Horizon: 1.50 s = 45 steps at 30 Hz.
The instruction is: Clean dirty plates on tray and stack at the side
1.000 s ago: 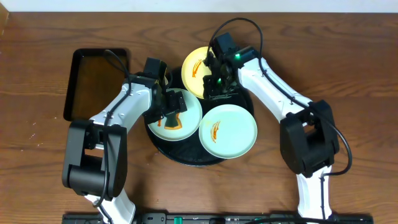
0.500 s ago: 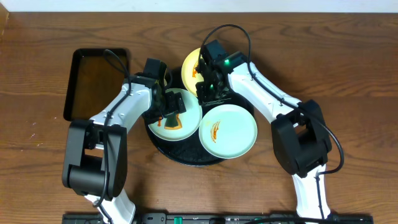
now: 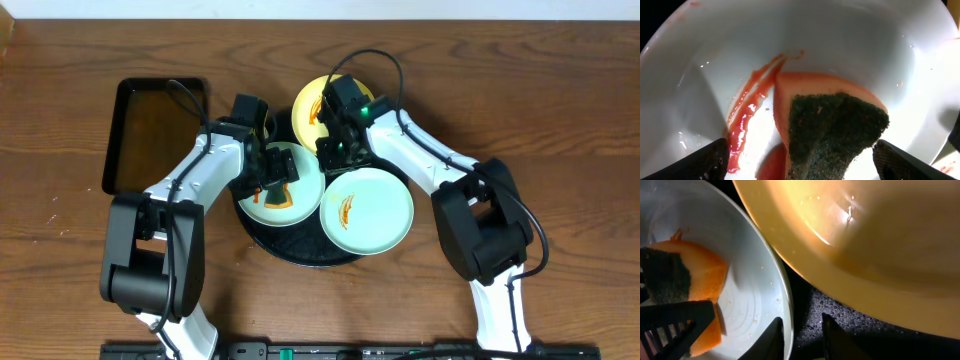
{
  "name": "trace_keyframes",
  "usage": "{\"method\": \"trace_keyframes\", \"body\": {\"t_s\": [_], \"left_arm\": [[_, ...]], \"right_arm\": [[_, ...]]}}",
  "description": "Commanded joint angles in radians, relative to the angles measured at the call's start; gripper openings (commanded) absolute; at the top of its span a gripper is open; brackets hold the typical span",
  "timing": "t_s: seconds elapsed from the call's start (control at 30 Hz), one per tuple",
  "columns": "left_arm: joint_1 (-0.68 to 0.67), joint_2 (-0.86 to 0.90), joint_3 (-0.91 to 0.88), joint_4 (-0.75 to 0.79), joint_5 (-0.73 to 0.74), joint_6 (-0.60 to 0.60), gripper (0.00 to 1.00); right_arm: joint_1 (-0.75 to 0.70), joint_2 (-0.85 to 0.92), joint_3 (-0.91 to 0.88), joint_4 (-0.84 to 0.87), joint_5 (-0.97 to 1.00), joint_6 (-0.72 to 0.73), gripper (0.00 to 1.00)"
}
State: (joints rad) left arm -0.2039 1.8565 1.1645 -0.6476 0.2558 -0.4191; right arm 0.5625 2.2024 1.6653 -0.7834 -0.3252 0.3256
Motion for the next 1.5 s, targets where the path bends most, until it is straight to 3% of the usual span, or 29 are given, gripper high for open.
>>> {"method": "trace_keyframes", "body": {"t_s": [0.0, 0.5, 0.77, 0.9, 1.07, 1.47], "left_arm": [[0.0, 0.001, -0.003, -0.005, -0.014, -0.005, 0.92], [0.0, 0.001, -0.003, -0.006, -0.014, -0.005, 0.92], [0.0, 0.001, -0.003, -0.006, -0.013, -0.005, 0.91], [0.0, 0.001, -0.003, -0.005, -0.013, -0.005, 0.86], [0.0, -0.003, -0.003, -0.005, 0.018, -0.004, 0.64], [-0.001, -0.029, -0.003, 0.002, 0.073, 0.022, 0.43]], "right_arm": [[0.008, 0.009, -0.006, 0.006, -0.023, 0.003, 0.26], [0.008, 0.009, -0.116, 0.115, 0.008, 0.019, 0.24], [0.008, 0.009, -0.116, 0.125, 0.037, 0.027, 0.08], [0.008, 0.009, -0.116, 0.126, 0.037, 0.026, 0.06], [0.008, 0.009, -0.116, 0.126, 0.037, 0.026, 0.02], [0.017, 0.009, -0.116, 0.137, 0.035, 0.019, 0.01]]}}
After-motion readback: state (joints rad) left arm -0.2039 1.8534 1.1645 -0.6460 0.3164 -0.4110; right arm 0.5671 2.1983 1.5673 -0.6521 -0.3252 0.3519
